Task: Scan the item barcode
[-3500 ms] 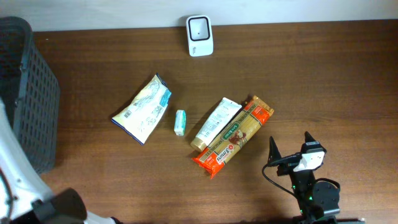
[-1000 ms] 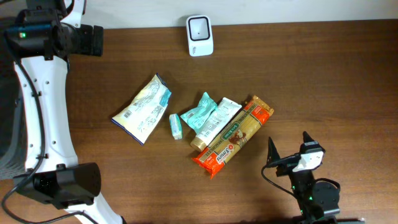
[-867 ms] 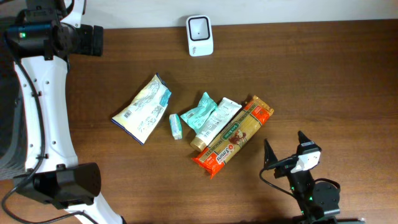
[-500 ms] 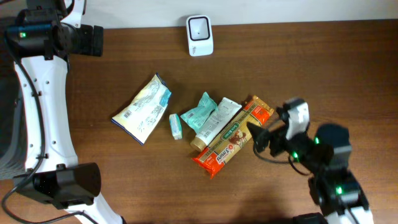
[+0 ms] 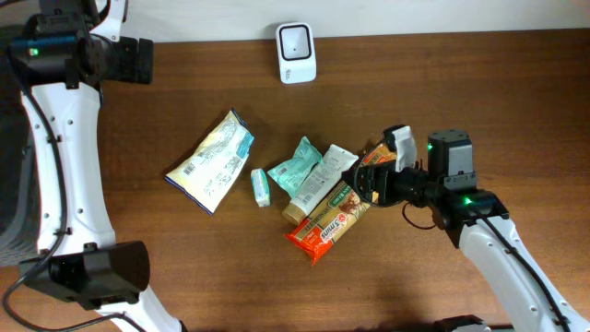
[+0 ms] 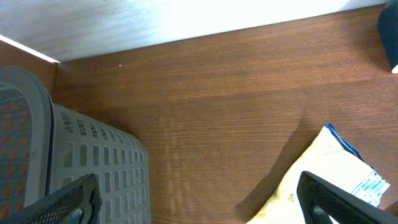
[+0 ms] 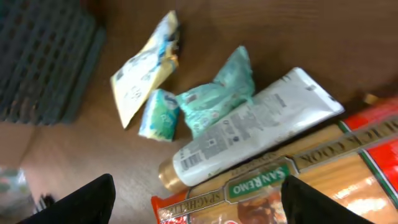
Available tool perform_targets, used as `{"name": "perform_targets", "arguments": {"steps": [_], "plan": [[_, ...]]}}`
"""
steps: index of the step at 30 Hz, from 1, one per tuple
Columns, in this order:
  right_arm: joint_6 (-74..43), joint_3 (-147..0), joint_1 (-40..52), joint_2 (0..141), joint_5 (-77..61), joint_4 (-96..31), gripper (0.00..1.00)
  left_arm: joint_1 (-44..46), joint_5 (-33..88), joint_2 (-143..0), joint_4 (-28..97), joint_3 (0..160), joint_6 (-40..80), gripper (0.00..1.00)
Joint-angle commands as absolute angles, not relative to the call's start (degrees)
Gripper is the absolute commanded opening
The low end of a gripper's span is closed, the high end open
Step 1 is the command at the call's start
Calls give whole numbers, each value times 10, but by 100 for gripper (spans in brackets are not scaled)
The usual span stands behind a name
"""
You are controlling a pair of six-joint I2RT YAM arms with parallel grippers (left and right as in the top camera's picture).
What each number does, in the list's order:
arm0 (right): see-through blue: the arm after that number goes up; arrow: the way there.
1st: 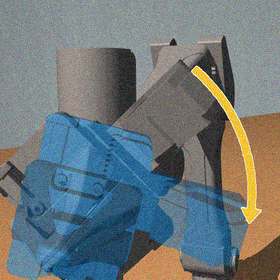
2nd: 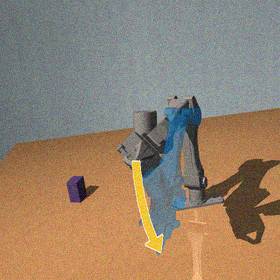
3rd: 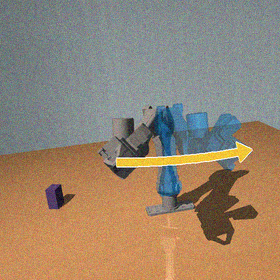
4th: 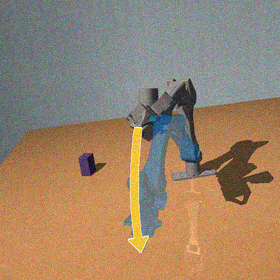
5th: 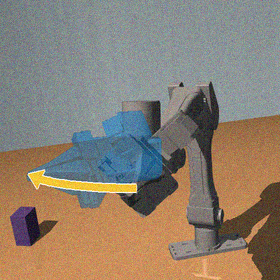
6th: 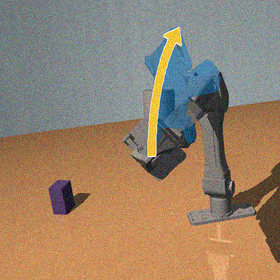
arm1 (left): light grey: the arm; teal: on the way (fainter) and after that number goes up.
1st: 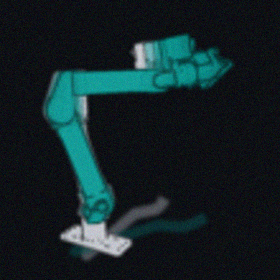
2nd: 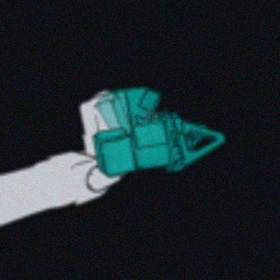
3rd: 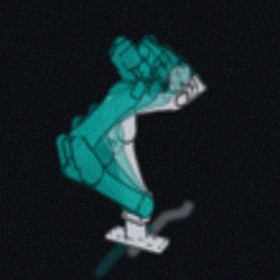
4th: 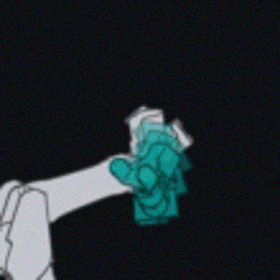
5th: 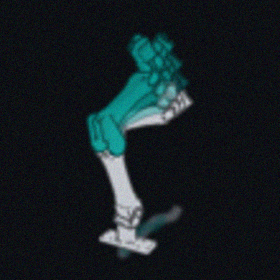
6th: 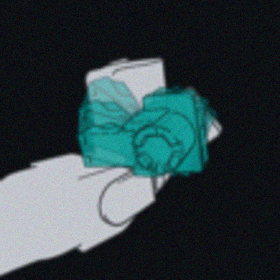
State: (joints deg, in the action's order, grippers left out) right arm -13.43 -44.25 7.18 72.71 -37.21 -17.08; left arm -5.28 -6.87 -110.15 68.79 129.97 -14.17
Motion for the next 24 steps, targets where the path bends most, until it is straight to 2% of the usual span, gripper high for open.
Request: {"name": "perform_targets", "arguments": {"steps": [1, 3, 7, 10, 14, 16, 19, 22, 24], "plan": [[-224, -450, 74, 728, -265, -194, 83, -54, -67, -1099, 687, 1303, -151, 99], [-277, -450, 76, 736, -234, -202, 80, -54, -67, -1099, 687, 1303, -151, 99], [-424, -450, 97, 846, -233, -209, 63, -54, -67, -1099, 687, 1303, -151, 99], [-473, -450, 128, 928, -233, -208, 60, -54, -67, -1099, 687, 1303, -151, 99], [-485, -450, 128, 943, -218, -206, 60, -54, -67, -1099, 687, 1303, -151, 99], [-477, -451, 119, 943, -205, -185, 51, -54, -67, -1099, 687, 1303, -151, 99], [-418, -453, 72, 943, -202, -90, 50, -54, -67, -1099, 687, 1303, -151, 99], [-396, -453, 71, 948, -182, 11, 49, -54, -67, -1099, 687, 1303, -151, 99], [-398, -454, 62, 946, -189, -26, 47, -54, -67, -1099, 687, 1303, -151, 99]]}}
